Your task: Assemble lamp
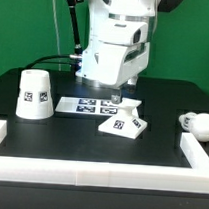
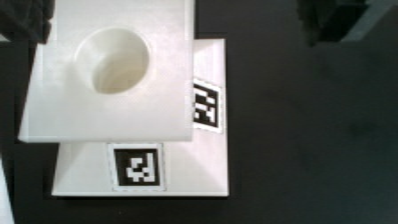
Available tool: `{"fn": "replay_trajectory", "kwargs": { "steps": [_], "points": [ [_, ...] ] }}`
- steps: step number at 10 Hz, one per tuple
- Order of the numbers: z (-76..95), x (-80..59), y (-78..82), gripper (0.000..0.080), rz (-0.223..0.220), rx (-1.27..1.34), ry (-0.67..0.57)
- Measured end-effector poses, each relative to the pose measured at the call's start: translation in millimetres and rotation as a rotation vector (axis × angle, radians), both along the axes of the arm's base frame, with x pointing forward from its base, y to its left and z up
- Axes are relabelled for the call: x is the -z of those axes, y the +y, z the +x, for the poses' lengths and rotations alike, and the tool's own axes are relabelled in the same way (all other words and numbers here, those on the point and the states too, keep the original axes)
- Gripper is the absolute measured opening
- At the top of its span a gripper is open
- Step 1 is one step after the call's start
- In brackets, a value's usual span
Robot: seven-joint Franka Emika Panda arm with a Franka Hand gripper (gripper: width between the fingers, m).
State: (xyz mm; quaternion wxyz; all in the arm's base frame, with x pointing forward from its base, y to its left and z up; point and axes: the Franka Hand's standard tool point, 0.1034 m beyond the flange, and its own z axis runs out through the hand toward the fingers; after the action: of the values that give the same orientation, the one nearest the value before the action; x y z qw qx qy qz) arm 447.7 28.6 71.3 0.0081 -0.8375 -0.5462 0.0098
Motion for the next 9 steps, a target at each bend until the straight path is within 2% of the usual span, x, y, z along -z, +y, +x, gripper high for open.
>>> {"fn": "replay_trajectory", "kwargs": {
  "steps": [3, 5, 9],
  "points": [
    [-9.2, 11.4, 2.5, 0.0699, 0.004, 0.012, 0.008],
    [-12.5, 13.1, 7.7, 0.0699, 0.004, 0.014, 0.014],
    [-16.8, 19.0, 7.6, 0.0699, 0.006, 0.015, 0.023]
  ]
}}
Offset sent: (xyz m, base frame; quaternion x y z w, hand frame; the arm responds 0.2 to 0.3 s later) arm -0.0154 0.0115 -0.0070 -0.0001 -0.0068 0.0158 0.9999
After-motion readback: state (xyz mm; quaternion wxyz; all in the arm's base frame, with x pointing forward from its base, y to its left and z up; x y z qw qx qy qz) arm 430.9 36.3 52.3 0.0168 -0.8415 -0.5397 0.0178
